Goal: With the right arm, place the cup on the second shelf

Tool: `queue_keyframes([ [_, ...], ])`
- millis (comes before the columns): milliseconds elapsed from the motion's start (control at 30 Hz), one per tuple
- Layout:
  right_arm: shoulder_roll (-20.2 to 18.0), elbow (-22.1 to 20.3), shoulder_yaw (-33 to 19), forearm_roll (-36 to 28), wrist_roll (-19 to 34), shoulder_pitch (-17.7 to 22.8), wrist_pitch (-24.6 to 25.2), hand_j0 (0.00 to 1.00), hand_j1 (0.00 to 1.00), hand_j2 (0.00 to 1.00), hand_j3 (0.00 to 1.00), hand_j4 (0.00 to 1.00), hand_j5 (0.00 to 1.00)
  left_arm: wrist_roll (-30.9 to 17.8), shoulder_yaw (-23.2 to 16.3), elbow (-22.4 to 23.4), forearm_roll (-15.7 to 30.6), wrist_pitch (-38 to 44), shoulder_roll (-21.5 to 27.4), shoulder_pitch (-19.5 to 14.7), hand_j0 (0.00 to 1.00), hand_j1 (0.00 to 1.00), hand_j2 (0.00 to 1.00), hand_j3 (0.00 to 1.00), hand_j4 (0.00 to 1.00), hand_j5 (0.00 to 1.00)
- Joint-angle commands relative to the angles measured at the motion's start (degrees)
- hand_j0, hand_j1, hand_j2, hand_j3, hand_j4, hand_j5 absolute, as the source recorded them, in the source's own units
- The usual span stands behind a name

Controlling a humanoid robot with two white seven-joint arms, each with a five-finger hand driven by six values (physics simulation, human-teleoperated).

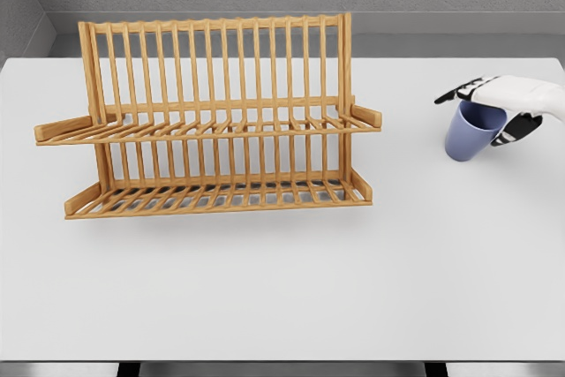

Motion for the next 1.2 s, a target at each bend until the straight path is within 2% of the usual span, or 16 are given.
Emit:
queue_keyframes([
  [0, 0.0, 0.0, 0.3, -0.4, 0.0, 0.0, 0.2, 0.77, 0.77, 0.77, 0.77, 0.77, 0.77, 0.0, 0.0, 0.0, 0.0, 0.0, 0.0, 0.0, 1.0, 1.0, 1.0, 1.0, 1.0, 1.0],
  [800, 0.0, -0.9, -0.5, -0.6, 0.0, -2.2, 0.2, 0.71, 0.71, 0.71, 0.71, 0.71, 0.71, 0.0, 0.1, 0.0, 0.0, 0.0, 0.0, 0.0, 1.0, 1.0, 1.0, 1.0, 1.0, 1.0],
  [1167, 0.0, -3.3, -0.6, -0.9, 0.0, -4.2, 0.2, 0.68, 0.68, 0.68, 0.68, 0.68, 0.68, 0.0, 0.0, 0.0, 0.0, 0.0, 0.0, 0.0, 1.0, 1.0, 1.0, 1.0, 1.0, 1.0],
])
